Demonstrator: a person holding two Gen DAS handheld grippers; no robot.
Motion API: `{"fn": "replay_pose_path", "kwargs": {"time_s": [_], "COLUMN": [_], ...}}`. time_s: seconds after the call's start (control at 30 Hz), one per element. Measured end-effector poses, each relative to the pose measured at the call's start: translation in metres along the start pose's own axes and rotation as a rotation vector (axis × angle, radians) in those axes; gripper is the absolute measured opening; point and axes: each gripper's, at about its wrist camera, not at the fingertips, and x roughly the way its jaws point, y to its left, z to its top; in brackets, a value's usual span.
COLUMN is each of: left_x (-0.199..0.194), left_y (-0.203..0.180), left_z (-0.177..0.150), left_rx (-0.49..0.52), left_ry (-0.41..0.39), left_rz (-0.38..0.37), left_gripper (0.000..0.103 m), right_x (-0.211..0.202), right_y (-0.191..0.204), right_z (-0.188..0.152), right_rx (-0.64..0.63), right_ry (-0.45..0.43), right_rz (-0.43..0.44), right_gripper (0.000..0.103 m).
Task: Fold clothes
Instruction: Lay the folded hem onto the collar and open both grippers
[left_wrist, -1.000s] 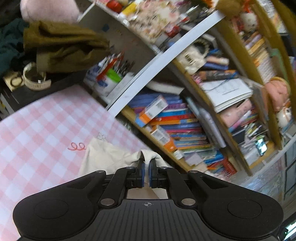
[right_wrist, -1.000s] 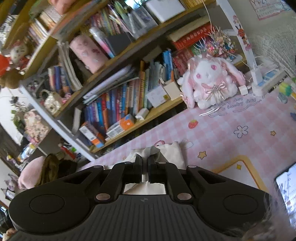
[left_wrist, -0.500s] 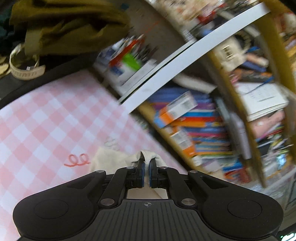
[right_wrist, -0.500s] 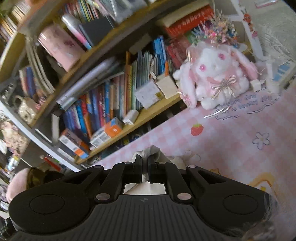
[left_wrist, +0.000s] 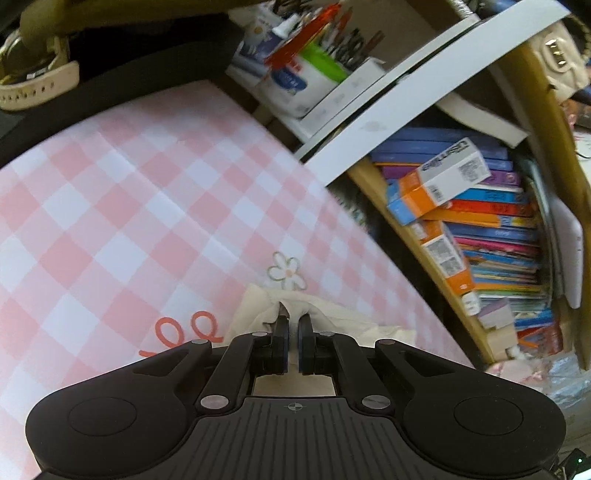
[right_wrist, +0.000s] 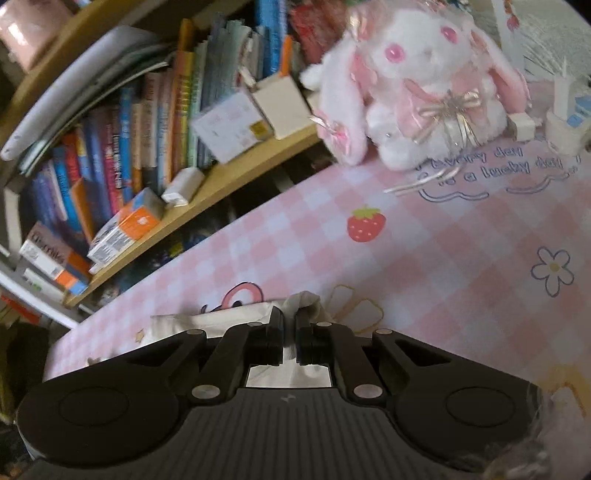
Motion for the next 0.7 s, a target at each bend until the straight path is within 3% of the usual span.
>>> {"fn": "replay_pose_path", "kwargs": {"time_s": [0.17, 0.23, 0.27, 0.3, 0.37, 0.4, 0.57, 0.7], "left_x": [0.005, 0.005, 0.001, -0.003, -0.014, -0.021, -0.054, -0.060], "left_y": [0.001, -0.005, -0.009, -0.013, -0.021, -0.025, -0.051, -0.082], "left_z": [0.000, 0.001, 0.001, 0.001, 0.000, -0.001, -0.026, -0.069], "left_rx": [0.020, 0.058, 0.080, 0.102, 0.145, 0.167, 0.294, 0.420], "left_ry": [0.008, 0.013, 0.005, -0.006, -0.043, -0.074, -0.207, -0.192], "left_rz": [0.039, 0.065, 0.079, 0.094, 0.121, 0.133, 0.188, 0.169], "left_gripper": [0.008, 0.010, 0.014, 0.021, 0.036, 0.039, 0.041, 0.041], "right_x": [0.010, 0.009, 0.006, 0.001, -0.013, -0.017, -0.022, -0.026], "right_y": [0.001, 0.002, 0.004, 0.006, 0.011, 0.014, 0.036, 0.054], "right_z": [-0.001, -0.002, -0.001, 0.000, 0.001, -0.002, -0.025, -0.045], "right_rx": [-0.017, -0.030, -0.041, -0.052, -0.087, -0.114, -0.284, -0.419], "right_ry": [0.004, -0.019, -0.042, -0.064, -0.107, -0.115, -0.107, -0.099], "right_rz": [-0.052, -0.084, -0.108, -0.129, -0.140, -0.137, -0.099, -0.067], "right_gripper": [0.007, 0.017, 0.023, 0.036, 0.041, 0.042, 0.048, 0.051]}}
